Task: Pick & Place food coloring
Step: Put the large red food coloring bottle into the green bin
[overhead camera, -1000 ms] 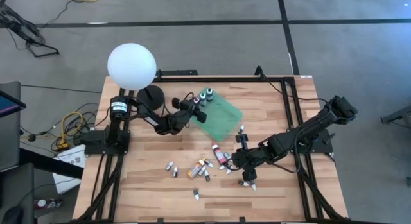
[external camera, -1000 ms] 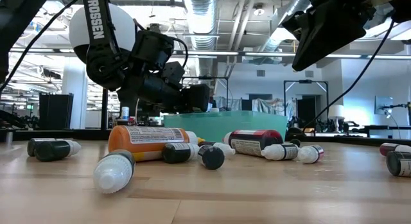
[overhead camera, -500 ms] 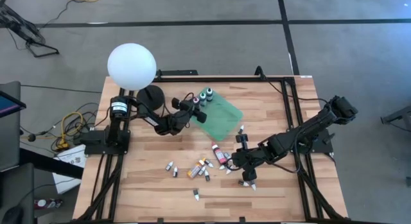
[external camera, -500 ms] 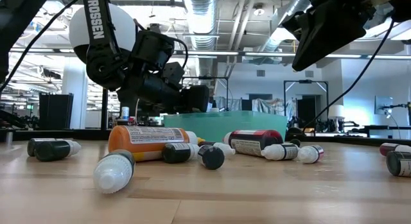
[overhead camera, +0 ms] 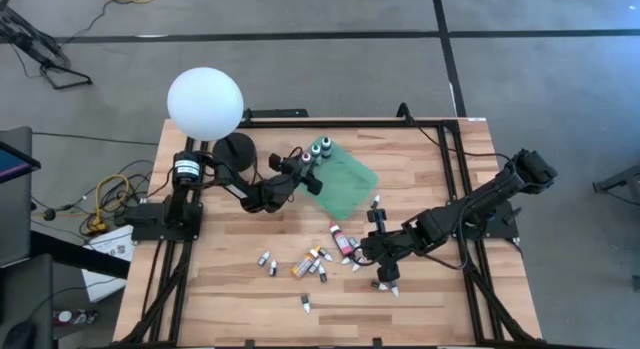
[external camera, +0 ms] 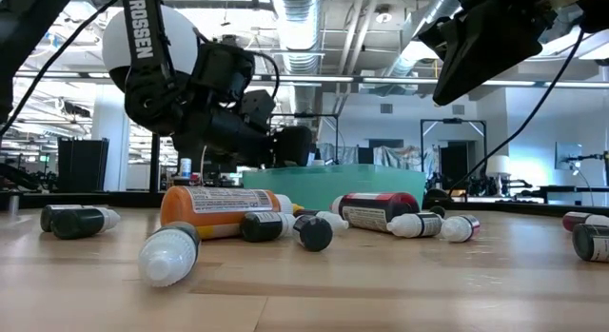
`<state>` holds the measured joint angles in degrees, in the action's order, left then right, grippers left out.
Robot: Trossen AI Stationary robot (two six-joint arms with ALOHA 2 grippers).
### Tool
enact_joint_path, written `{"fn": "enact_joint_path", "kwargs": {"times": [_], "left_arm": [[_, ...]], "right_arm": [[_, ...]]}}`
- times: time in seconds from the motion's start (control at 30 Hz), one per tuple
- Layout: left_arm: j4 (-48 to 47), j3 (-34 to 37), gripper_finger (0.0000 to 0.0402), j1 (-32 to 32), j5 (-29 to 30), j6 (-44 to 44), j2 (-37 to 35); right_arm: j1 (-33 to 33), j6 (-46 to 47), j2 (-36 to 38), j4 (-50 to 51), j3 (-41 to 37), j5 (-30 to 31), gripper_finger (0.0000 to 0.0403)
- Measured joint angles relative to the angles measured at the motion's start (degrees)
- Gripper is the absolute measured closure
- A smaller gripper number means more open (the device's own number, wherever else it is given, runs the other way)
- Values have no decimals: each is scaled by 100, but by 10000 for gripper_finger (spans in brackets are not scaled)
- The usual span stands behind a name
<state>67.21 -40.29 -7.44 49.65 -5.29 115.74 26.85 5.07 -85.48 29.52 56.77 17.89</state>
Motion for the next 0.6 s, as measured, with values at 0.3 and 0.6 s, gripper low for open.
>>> {"fn": "enact_joint_path", "kwargs": {"times": [0.3, 0.6], "left_arm": [[302, -6, 185, 89, 13, 261, -15], [331, -11, 185, 112, 228, 259, -23]], "right_arm": [[0, -1, -2, 0, 0, 0, 403], [0, -1, -2, 0, 0, 0, 403]]}}
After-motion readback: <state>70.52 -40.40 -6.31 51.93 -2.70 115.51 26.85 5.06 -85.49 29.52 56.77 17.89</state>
